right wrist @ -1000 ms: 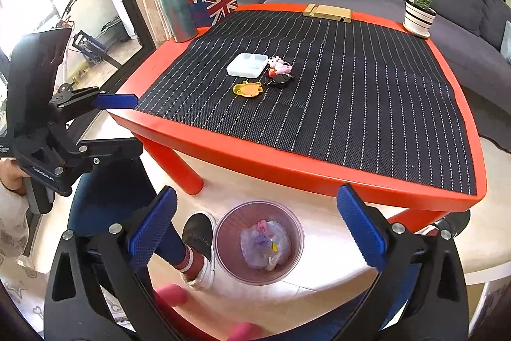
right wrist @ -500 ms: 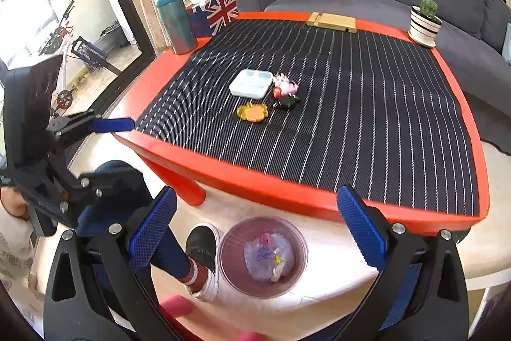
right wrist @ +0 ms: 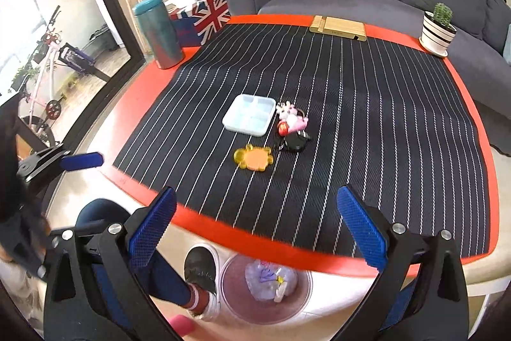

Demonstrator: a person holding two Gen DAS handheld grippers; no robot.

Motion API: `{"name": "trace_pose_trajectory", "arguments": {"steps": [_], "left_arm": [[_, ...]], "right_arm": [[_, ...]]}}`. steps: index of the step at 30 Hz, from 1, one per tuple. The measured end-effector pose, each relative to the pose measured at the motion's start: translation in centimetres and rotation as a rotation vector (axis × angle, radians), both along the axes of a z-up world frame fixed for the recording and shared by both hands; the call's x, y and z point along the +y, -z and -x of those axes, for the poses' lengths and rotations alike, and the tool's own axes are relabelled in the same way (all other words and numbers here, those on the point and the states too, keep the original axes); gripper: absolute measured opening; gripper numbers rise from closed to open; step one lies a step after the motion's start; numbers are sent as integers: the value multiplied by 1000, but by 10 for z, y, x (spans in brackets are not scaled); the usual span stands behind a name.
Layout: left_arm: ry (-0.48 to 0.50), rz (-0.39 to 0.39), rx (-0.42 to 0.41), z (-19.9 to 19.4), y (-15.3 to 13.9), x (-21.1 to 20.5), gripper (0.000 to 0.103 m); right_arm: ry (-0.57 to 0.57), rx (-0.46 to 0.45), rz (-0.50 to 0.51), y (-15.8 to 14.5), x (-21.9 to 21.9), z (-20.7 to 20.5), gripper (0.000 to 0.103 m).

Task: Collect trash
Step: 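Reach the right gripper to the orange turtle-shaped toy and grasp it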

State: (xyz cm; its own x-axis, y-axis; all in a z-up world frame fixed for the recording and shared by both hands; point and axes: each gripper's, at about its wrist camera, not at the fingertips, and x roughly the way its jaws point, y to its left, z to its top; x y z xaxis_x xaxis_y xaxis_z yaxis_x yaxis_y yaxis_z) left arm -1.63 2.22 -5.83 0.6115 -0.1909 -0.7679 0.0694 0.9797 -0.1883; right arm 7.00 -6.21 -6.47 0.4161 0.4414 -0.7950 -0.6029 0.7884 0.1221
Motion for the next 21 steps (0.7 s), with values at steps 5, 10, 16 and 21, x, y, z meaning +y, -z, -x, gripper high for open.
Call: {"name": "trace_pose_trajectory", "arguments": {"steps": [5,10,16,21], "left_arm": [[-17,6,0,-1,1,12,95],[-29,15,4,-2,4,20,95],[-39,33,10,-4,10,29,95],[-48,44,19,-3,15,35,95]], "right_arm": [[21,26,12,11,20,-19,99],[32,40,40,24,38,-30,99],[44,56,72,40,54,-41,99],[42,61,89,51,63,-43,98]]}}
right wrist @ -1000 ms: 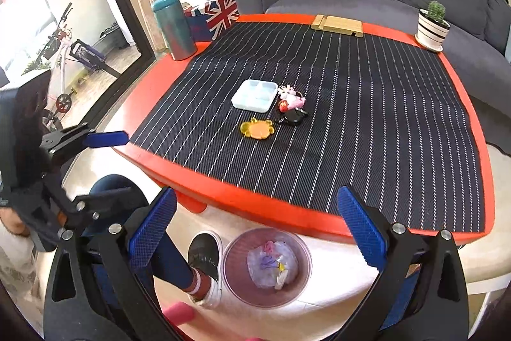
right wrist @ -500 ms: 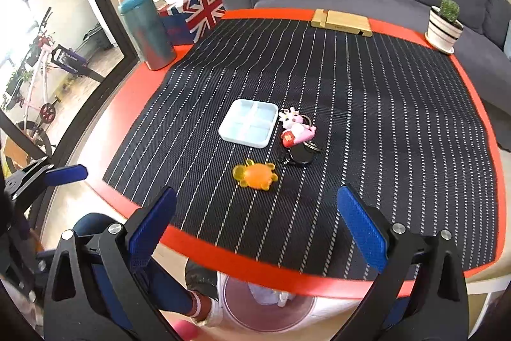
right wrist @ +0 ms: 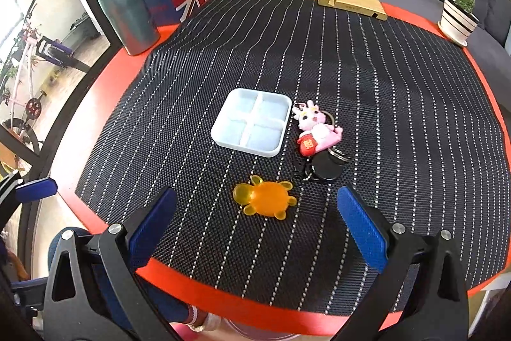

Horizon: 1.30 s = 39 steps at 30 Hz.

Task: Collect trash
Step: 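Reach the right gripper to the orange turtle-shaped toy and grasp it, then grasp the white four-compartment tray with the left gripper while the right gripper holds the turtle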

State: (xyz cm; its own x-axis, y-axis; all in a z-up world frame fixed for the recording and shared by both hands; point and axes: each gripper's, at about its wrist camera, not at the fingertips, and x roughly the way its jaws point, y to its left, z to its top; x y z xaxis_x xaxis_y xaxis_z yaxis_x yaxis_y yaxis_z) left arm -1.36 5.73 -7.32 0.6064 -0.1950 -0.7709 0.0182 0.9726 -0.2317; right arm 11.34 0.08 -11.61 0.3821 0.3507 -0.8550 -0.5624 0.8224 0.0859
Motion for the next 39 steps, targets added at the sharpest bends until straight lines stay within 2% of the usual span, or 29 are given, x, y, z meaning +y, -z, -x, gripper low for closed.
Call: {"name": "trace_pose_trajectory", "arguments": {"steps": [1,2,7,9,12,13,24,39], "left_arm": [[-2,1,2,0,1,2,95],[-4,3,4,1,2,3,95],[-11,11,9,1,6,9,95],[-11,13,11,0,7,9,95],[-10,16,14,0,8,9,95],[-9,16,14,-1,9,9,95],[4,3,6,-11,4,3,95],[65,-41,-14,-61,-11,-13,95]], "right_arm": [[1,-1,5,2,1,-1,93],[3,3,11,4,3,-2,84],[18,10,30,13,6,-4,66],[23,-2,42,14,7,-4,63],[29,-14,53,13,7,-4,47],[34,-19,58,12,6,-4,44],[42,-20,28,9,-5,-4,44],[62,-37,-20,-15,-47,-6,44]]}}
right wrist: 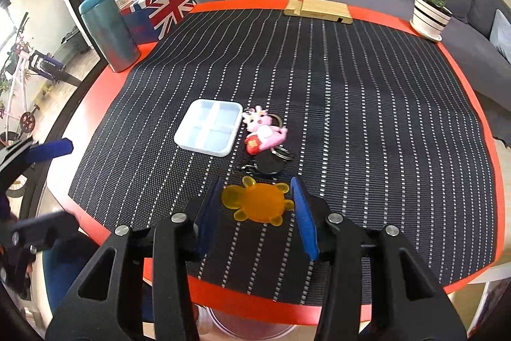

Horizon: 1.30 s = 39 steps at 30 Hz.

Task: Collect trash
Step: 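Grasp the white four-compartment tray with the left gripper while the right gripper holds the turtle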

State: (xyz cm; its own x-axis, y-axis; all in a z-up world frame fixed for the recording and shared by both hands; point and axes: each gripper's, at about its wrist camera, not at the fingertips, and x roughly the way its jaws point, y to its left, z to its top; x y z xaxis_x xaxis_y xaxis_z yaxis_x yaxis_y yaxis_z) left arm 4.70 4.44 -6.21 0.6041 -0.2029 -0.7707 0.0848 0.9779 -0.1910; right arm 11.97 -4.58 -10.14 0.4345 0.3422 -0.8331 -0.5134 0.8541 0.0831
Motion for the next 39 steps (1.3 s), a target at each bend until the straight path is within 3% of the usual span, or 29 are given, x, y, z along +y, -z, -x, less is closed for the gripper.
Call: {"name": "trace_pose_trajectory", "arguments": {"steps": [13,39], "left_arm": [[58,-55,46,-57,0,-8,95],[230,-135,207,-130,52,-24,95]], "right_arm": [[21,5,-26,-6,-27,-1,44],[48,36,-53,2,-50,-9,44]]}}
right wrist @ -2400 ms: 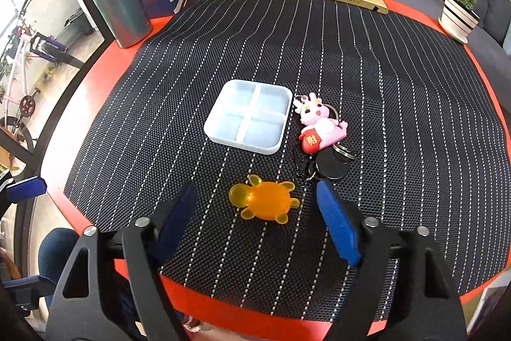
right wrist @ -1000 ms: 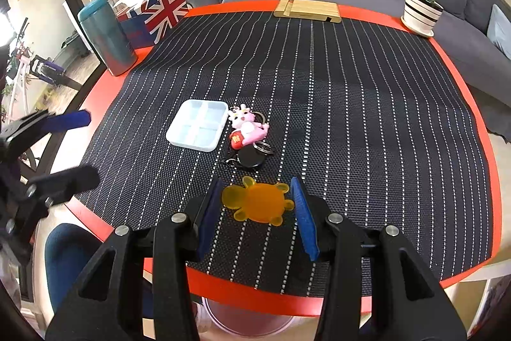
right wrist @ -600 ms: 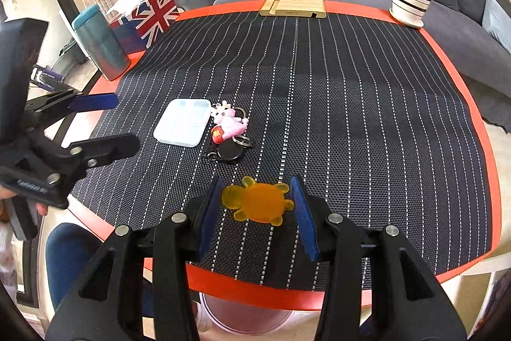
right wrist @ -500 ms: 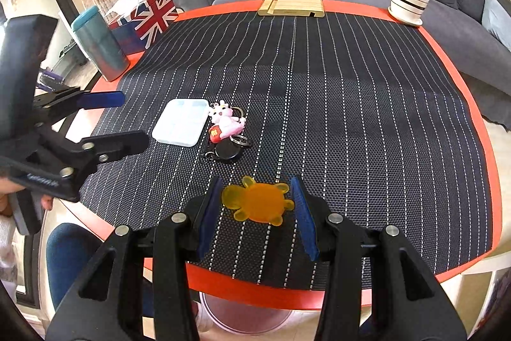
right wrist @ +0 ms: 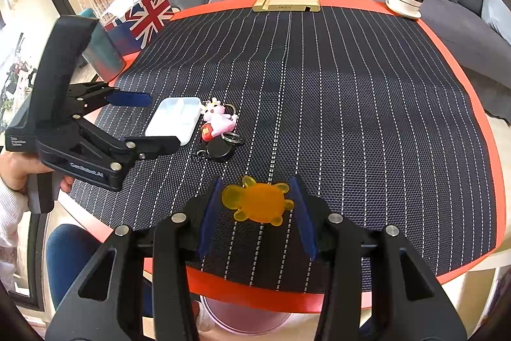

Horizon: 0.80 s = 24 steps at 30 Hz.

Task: Collect trash
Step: 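Grasp the white four-compartment tray with the left gripper while the right gripper holds the turtle, then carry both items over the pink bin while the right gripper opens, dropping the turtle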

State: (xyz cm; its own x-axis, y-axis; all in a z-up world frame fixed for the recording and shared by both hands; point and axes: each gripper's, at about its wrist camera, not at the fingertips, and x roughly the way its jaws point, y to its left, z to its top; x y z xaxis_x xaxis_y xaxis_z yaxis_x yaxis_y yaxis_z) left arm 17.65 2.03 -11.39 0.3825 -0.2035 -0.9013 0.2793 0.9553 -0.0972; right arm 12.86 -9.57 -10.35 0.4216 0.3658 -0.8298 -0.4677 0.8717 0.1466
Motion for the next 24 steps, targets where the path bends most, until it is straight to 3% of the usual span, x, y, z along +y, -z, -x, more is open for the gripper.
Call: {"name": "trace_pose_trajectory", "arguments": {"steps": [14,16,20,24], "left_arm": [[20,-66,-43,0,8,-11,94],[13,-78,-52,0,8,-11,90],[4,-81,-68,2,3,-10,71],[-12,-73,-72,1,3,-7,71]], "right_arm": [[4,12,1,6,-2,-4,44],[4,14,1,7,-2,-4,44],[3,14,0,7,-2,-4,44],[-2,12,0,7,-1,-4,44]]}}
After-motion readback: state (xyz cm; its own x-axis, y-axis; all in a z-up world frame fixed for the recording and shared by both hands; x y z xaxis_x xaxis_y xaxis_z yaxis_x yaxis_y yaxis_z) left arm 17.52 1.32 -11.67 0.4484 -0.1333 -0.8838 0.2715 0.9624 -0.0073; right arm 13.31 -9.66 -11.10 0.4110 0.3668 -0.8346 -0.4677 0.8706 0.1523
